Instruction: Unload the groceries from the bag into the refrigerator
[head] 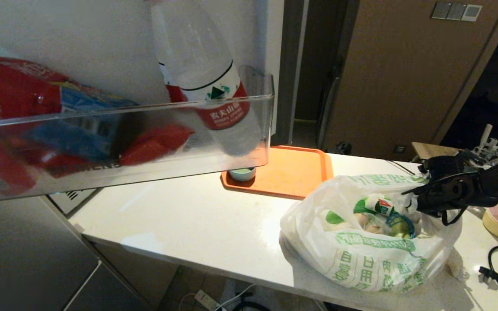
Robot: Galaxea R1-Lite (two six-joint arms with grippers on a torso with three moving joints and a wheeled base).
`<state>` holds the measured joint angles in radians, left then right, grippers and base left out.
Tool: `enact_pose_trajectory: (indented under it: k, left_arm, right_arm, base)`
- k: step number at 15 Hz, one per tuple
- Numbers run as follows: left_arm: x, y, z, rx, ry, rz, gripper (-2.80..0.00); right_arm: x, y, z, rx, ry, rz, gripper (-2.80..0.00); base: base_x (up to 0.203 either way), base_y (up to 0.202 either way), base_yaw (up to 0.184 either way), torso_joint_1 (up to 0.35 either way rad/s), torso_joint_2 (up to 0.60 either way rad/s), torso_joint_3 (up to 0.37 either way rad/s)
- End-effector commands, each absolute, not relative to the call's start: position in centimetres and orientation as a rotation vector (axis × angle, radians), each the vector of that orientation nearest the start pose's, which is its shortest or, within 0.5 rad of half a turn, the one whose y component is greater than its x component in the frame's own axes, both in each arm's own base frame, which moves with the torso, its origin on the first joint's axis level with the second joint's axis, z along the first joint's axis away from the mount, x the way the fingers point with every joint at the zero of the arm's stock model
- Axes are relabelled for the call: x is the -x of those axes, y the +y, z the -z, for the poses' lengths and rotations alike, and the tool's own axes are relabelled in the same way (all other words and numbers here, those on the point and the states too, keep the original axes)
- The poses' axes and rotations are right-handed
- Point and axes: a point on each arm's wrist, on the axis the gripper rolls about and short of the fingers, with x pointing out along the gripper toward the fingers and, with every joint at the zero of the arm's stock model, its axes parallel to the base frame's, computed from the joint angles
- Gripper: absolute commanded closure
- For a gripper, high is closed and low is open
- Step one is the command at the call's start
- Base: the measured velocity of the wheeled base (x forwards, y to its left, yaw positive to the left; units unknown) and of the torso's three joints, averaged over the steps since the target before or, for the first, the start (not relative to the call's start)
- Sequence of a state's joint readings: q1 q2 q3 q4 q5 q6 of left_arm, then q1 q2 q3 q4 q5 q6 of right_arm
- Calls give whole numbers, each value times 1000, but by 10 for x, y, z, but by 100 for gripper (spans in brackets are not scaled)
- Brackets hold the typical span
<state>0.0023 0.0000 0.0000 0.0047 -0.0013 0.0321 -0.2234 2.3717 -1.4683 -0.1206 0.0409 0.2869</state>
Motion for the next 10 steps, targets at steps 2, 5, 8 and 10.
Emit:
enact_pose_trajectory:
  k: [2, 5, 8, 10]
  left_arm:
    - [23, 0, -75, -32, 6, -1, 0]
    - [23, 0, -75, -32, 6, -1, 0]
    - [23, 0, -75, -32, 6, -1, 0]
    - [23, 0, -75, -32, 6, -1, 0]
  right_arm:
    - [-442, -99, -47, -393, 765, 258, 0]
    - [-433, -82, -62, -442, 838, 157, 0]
    - [-433, -65, -70, -487, 860, 40, 0]
    - [-431, -64, -85, -459, 828, 19, 0]
  base:
    - [0, 0, 0, 0, 0, 0]
    - [0, 0, 0, 0, 0, 0]
    - [0, 0, 0, 0, 0, 0]
    - [0, 0, 0, 0, 0, 0]
